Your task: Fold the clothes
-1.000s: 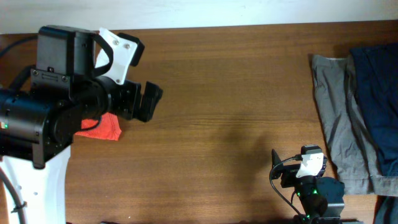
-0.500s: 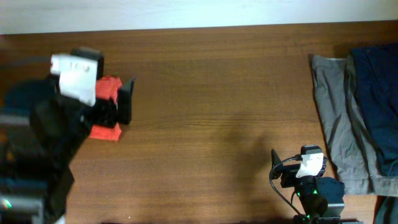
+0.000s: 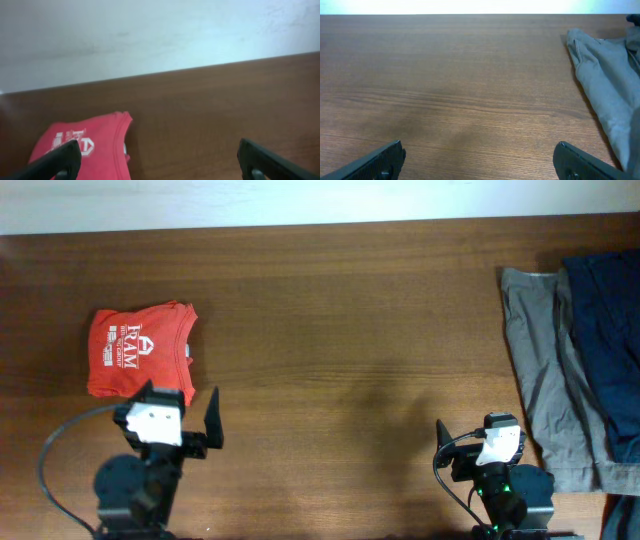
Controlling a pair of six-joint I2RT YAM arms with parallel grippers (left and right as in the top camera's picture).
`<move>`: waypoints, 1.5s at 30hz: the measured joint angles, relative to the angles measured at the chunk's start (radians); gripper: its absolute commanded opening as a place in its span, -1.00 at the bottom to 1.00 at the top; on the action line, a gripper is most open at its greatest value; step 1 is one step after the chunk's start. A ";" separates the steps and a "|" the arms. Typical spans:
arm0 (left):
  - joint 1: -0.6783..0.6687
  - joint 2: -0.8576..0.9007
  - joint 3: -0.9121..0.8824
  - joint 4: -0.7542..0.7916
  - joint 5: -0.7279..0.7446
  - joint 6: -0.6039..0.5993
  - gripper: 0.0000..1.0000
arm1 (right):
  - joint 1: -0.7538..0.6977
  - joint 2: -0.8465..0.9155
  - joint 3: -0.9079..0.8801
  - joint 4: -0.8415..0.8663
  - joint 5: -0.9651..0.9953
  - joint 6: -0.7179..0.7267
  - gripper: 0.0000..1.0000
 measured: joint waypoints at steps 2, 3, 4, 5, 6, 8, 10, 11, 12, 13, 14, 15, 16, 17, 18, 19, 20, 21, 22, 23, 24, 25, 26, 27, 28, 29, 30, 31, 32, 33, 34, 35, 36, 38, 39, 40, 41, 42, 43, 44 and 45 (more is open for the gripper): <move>0.000 -0.053 -0.090 0.060 0.002 0.000 0.99 | 0.000 0.000 0.000 0.000 0.000 0.000 0.97; 0.000 -0.078 -0.133 0.088 0.002 0.000 0.99 | 0.000 0.000 0.000 0.000 0.000 0.000 0.97; 0.000 -0.100 -0.173 0.119 0.002 0.000 0.99 | 0.000 0.000 0.000 0.000 0.000 0.000 0.97; 0.000 -0.119 -0.204 0.140 0.002 0.000 0.99 | 0.000 0.000 0.000 0.000 0.000 0.000 0.98; 0.000 -0.145 -0.248 0.167 0.002 0.000 0.99 | 0.000 0.000 0.000 0.000 0.000 0.000 0.97; 0.000 -0.176 -0.297 0.203 0.003 0.000 0.99 | 0.000 0.000 0.000 0.000 0.000 0.000 0.98; 0.000 -0.218 -0.343 0.219 0.005 0.000 0.99 | 0.000 0.000 0.000 0.000 0.000 0.000 0.98; 0.000 -0.231 -0.356 0.219 0.005 0.000 0.99 | 0.000 0.000 0.000 0.000 0.000 0.000 0.98; 0.000 -0.247 -0.369 0.219 0.005 0.000 0.99 | 0.000 0.000 0.000 0.000 0.000 0.000 0.97; 0.000 -0.260 -0.379 0.220 0.005 0.000 0.99 | 0.000 0.000 0.000 0.000 0.000 0.000 0.97; 0.000 -0.282 -0.390 0.220 0.005 0.000 0.99 | 0.000 0.000 0.000 0.000 0.000 0.000 0.98; 0.000 -0.299 -0.397 0.220 0.004 0.000 0.99 | 0.000 0.000 0.000 0.000 0.000 0.000 0.97; 0.000 -0.319 -0.406 0.222 0.004 0.000 0.99 | 0.000 0.000 0.000 0.000 0.000 0.000 0.97; 0.000 -0.340 -0.415 0.225 0.004 0.000 0.99 | 0.000 0.000 0.000 0.000 0.000 0.000 0.97; 0.000 -0.361 -0.424 0.231 0.004 0.000 0.99 | 0.000 0.000 0.000 0.000 0.000 0.000 0.97; 0.000 -0.377 -0.434 0.244 0.004 0.000 0.99 | 0.000 0.000 0.000 0.000 0.000 0.000 0.98; 0.000 -0.386 -0.445 0.265 0.004 0.000 0.99 | 0.000 0.000 0.000 0.000 0.000 0.000 0.98; 0.000 -0.389 -0.455 0.280 0.005 0.000 0.99 | 0.000 0.000 0.000 0.000 0.000 0.000 0.98; 0.000 -0.389 -0.463 0.282 0.005 0.000 0.99 | 0.000 0.000 0.000 0.000 0.000 0.000 0.97; 0.000 -0.389 -0.469 0.282 0.005 0.000 0.99 | 0.000 0.000 0.000 0.000 0.000 0.000 0.97; 0.000 -0.389 -0.475 0.279 0.005 0.000 0.99 | 0.000 0.000 0.000 0.000 0.000 0.001 0.97; 0.000 -0.389 -0.479 0.265 0.005 0.000 0.99 | 0.000 0.000 0.000 0.000 0.000 0.000 0.97; 0.000 -0.389 -0.480 0.250 0.005 0.000 0.99 | 0.000 0.000 0.000 0.000 0.000 0.000 0.98; 0.000 -0.389 -0.481 0.236 0.005 0.000 0.99 | 0.000 0.000 0.000 0.000 0.000 0.000 0.97; 0.000 -0.389 -0.482 0.229 0.005 0.000 0.99 | 0.000 0.000 0.000 0.000 0.000 0.000 0.97; 0.000 -0.389 -0.483 0.227 0.005 0.000 0.99 | 0.000 0.000 0.000 0.000 0.000 0.000 0.97; 0.000 -0.389 -0.483 0.227 0.005 0.000 0.99 | 0.000 0.000 0.000 0.000 0.000 0.000 0.98; 0.000 -0.389 -0.483 0.227 0.005 0.000 0.99 | 0.000 0.000 0.000 0.000 0.000 0.001 0.97; 0.000 -0.389 -0.483 0.227 0.005 0.000 0.99 | 0.000 0.000 0.000 0.000 0.000 0.000 0.97; 0.000 -0.389 -0.483 0.227 0.005 0.000 0.99 | 0.000 0.000 0.000 0.000 0.000 0.000 0.97; 0.000 -0.389 -0.483 0.227 0.004 0.000 0.99 | 0.000 0.000 0.000 0.000 0.000 0.000 0.97; 0.000 -0.389 -0.483 0.227 0.005 0.000 0.99 | 0.000 0.000 0.000 0.000 0.000 0.000 0.97; 0.000 -0.389 -0.483 0.227 0.005 0.000 0.99 | 0.000 0.000 0.000 0.000 0.000 0.000 0.97; 0.000 -0.389 -0.483 0.227 0.005 0.000 0.99 | 0.000 0.000 0.000 0.000 0.000 0.000 0.98; 0.000 -0.389 -0.483 0.227 0.005 0.000 0.99 | 0.000 0.000 0.000 0.000 0.000 0.000 0.98; 0.000 -0.389 -0.483 0.227 0.005 0.000 0.99 | 0.000 0.000 0.000 0.000 0.000 0.000 0.97; 0.000 -0.389 -0.483 0.227 0.005 0.000 0.99 | 0.000 0.000 0.000 0.000 0.000 0.000 0.98; 0.000 -0.389 -0.483 0.227 0.005 0.000 0.99 | 0.000 0.000 0.000 0.000 0.000 0.000 0.97; 0.000 -0.389 -0.483 0.227 0.004 0.000 0.99 | 0.000 0.000 0.000 0.000 0.000 0.000 0.97; 0.000 -0.389 -0.483 0.227 0.004 0.000 0.99 | 0.000 0.000 0.000 0.000 0.000 0.000 0.97; 0.000 -0.389 -0.483 0.227 0.005 0.000 0.99 | 0.000 0.000 0.000 0.000 0.000 0.000 0.97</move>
